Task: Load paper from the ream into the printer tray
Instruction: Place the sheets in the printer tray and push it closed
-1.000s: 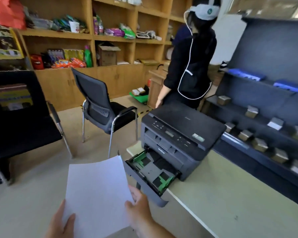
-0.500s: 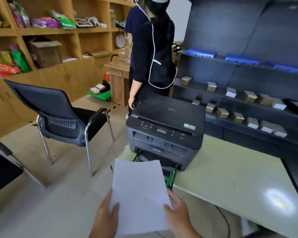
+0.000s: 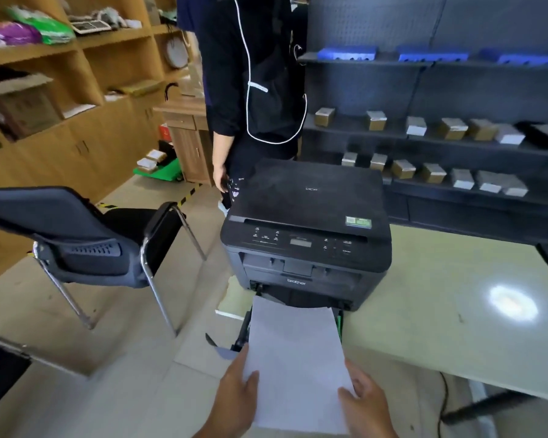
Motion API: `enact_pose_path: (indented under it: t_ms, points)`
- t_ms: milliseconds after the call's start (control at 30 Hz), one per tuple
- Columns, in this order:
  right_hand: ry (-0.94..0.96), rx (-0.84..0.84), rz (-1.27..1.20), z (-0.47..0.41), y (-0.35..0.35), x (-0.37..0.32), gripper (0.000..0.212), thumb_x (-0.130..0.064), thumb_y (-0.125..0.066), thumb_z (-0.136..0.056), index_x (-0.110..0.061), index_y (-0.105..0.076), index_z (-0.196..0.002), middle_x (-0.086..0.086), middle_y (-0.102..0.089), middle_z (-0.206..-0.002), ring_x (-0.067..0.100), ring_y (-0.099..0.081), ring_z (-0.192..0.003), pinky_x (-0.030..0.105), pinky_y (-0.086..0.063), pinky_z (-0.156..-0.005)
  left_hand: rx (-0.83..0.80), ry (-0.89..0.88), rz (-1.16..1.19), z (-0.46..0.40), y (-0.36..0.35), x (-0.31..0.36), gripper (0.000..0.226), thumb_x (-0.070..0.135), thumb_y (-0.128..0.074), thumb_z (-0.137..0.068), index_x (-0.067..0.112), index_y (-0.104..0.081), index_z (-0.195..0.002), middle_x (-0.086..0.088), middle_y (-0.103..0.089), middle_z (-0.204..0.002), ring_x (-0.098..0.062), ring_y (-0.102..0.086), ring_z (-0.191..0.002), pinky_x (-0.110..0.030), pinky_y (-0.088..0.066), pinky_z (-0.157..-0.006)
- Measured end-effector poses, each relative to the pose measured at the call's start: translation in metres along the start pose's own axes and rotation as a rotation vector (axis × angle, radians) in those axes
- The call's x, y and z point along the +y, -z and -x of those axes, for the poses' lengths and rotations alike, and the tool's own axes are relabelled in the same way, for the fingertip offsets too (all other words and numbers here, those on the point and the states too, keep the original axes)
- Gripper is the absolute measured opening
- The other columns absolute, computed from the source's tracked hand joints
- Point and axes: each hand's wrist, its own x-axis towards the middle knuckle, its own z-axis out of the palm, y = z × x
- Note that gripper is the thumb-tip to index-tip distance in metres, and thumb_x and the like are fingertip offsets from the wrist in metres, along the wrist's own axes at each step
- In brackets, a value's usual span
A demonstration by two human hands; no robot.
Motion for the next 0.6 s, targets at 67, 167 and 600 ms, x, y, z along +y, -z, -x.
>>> enact_pose_path:
  t_ms: [67, 167, 600]
  points:
    - [-0.019, 0.011, -0.017, -0.001, -0.005, -0.001, 0.051, 0.018, -0.050, -0.079, -0.007, -0.067, -0.120, 0.013, -0.074, -0.107, -0.008, -0.068, -0.066, 0.004, -0.049, -0.053, -0.041, 0.011, 0.000, -0.010, 0.002, 0.000, 0.052, 0.009, -0.053, -0.090, 0.016, -0.037, -0.139, 0.010, -0.046, -0.128, -0.012, -0.048, -0.121, -0.024, -0.035, -0.102]
    - [-0.002, 0.055, -0.032, -0.004, -0.010, -0.005, 0.048, 0.024, -0.050, -0.080, 0.004, -0.062, -0.121, 0.022, -0.068, -0.116, -0.011, -0.065, -0.067, -0.001, -0.044, -0.052, -0.112, -0.004, -0.012, -0.025, 0.002, 0.001, 0.053, 0.010, -0.052, -0.091, 0.019, -0.035, -0.141, 0.008, -0.046, -0.135, -0.015, -0.047, -0.126, -0.030, -0.033, -0.109]
    - [-0.127, 0.242, -0.032, 0.002, -0.058, -0.028, 0.051, 0.017, -0.052, -0.082, -0.002, -0.057, -0.130, 0.014, -0.075, -0.103, 0.016, -0.066, -0.082, 0.020, -0.053, -0.081, -0.287, -0.018, -0.111, -0.088, 0.020, -0.018, 0.052, 0.005, -0.049, -0.090, 0.016, -0.035, -0.139, -0.003, -0.055, -0.132, -0.017, -0.048, -0.123, -0.017, -0.011, -0.101]
